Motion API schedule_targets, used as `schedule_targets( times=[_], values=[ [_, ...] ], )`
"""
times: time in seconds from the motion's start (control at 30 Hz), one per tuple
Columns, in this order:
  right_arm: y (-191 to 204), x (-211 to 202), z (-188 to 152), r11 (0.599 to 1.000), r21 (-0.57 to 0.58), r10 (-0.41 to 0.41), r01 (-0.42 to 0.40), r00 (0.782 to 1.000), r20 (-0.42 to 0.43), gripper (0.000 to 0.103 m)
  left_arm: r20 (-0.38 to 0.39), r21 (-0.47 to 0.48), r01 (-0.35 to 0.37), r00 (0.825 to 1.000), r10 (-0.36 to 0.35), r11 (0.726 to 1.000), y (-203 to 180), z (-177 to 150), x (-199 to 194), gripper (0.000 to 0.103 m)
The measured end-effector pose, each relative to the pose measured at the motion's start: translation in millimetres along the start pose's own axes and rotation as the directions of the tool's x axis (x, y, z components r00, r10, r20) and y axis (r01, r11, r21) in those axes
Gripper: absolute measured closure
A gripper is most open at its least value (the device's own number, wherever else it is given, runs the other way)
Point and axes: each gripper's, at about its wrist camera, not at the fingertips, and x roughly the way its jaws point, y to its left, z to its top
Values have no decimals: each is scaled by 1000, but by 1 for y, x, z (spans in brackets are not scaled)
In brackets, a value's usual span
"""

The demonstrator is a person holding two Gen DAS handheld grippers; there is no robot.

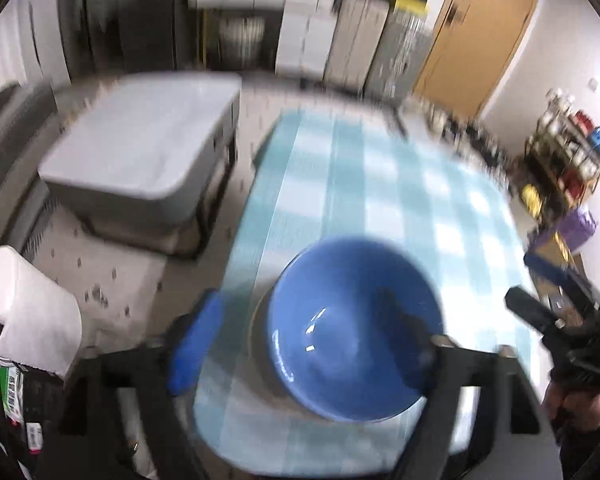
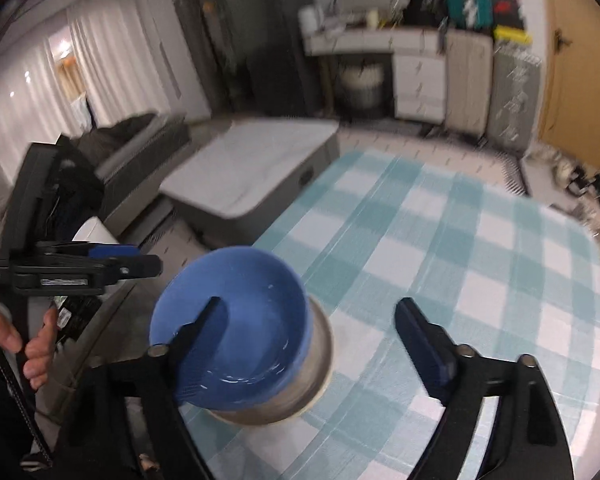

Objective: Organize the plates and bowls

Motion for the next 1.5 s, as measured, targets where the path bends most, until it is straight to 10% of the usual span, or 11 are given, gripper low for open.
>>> schedule_targets(
  times=[0.3, 0.5, 0.83, 1.0, 1.5],
  values=[
    [0, -56, -63, 990, 22, -143, 141, 965, 221, 1, 272, -112, -16, 961, 46, 994, -31, -44, -44, 5],
    [-7, -82, -97, 980, 122, -184, 155, 940, 286, 1, 416, -51, -164, 893, 171, 985, -62, -75, -57, 0],
    [-6, -89, -134, 955, 146, -289, 259, 923, 256, 1, 300, 52, -126, 948, 105, 991, -93, -109, -39, 0],
    [-5, -84, -146, 953, 160, -288, 256, 930, 230, 1, 329, 95, -215, 928, 173, 972, -109, -118, -36, 0],
    [-12, -82, -157, 948, 179, -300, 265, 930, 212, 1, 283, 128, -204, 945, 162, 970, -112, -127, -21, 0]
  ],
)
